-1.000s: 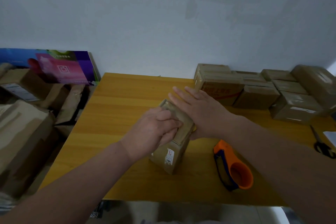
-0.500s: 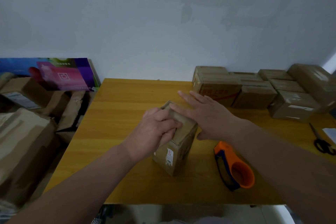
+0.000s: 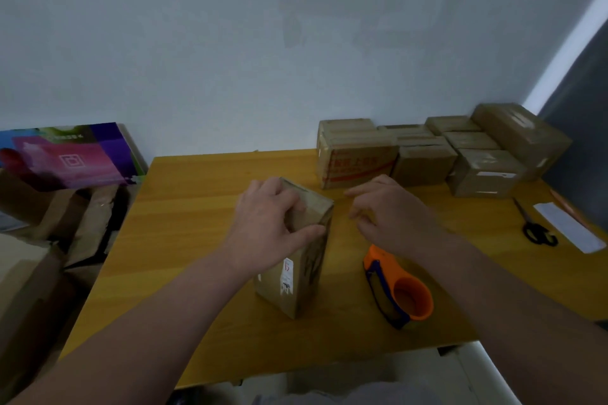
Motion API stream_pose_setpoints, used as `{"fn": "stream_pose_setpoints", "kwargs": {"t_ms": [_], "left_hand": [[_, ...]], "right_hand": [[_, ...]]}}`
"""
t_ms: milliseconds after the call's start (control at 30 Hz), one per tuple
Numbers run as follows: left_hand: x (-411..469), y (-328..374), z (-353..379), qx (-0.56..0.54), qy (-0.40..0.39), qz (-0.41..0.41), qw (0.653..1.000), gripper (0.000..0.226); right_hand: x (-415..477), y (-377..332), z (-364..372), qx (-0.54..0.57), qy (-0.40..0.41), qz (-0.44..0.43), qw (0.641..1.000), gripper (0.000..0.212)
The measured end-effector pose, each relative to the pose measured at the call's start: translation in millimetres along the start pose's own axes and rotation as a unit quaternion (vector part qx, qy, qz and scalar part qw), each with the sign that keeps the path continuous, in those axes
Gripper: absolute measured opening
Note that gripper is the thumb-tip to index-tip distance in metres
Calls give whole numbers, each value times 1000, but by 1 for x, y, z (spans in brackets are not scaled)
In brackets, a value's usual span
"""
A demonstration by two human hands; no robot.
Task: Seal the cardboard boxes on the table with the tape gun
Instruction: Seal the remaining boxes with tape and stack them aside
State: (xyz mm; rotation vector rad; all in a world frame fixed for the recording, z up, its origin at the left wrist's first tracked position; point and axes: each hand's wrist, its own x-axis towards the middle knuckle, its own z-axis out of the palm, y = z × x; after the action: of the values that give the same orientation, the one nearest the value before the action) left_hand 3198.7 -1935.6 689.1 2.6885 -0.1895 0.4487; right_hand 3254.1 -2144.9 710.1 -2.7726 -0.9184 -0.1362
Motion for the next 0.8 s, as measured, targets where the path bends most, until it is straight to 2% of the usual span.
{"fn": "stream_pose_setpoints", "kwargs": {"t_ms": [67,100,200,267,367,433,500,600,667,800], "left_hand": [[4,10,-1,13,-23,-52,998,49],[6,13,-1,27,-44,-74,996,55],[16,16,-5,63,-157,-134,976,100],[21,17,-7,62,-182,-150,970,109],[22,15,-7,8,-151,-163,975,105],[20,10,-4,-83,-124,-185,971,104],[16,2,1,-179,-101,-210,956,101],[9,-17,8,-241,-98,-237,936,96],[6,-35,8,-269,-115,-255,921,88],[-2,-80,7,-328,-200,-254,888,65]], "right_hand": [[-5,5,8,-3,-39,69,997,25],[-6,8,13,-3,-71,100,992,26],[-13,15,33,8,-191,177,965,29],[-18,18,47,-6,-258,208,943,24],[-25,23,70,-34,-299,230,926,11],[-30,27,82,-34,-310,262,913,19],[-35,31,91,-37,-315,293,902,6],[-42,36,104,-19,-316,315,895,25],[-44,38,109,2,-305,328,894,31],[-40,42,109,47,-260,360,895,45]]}}
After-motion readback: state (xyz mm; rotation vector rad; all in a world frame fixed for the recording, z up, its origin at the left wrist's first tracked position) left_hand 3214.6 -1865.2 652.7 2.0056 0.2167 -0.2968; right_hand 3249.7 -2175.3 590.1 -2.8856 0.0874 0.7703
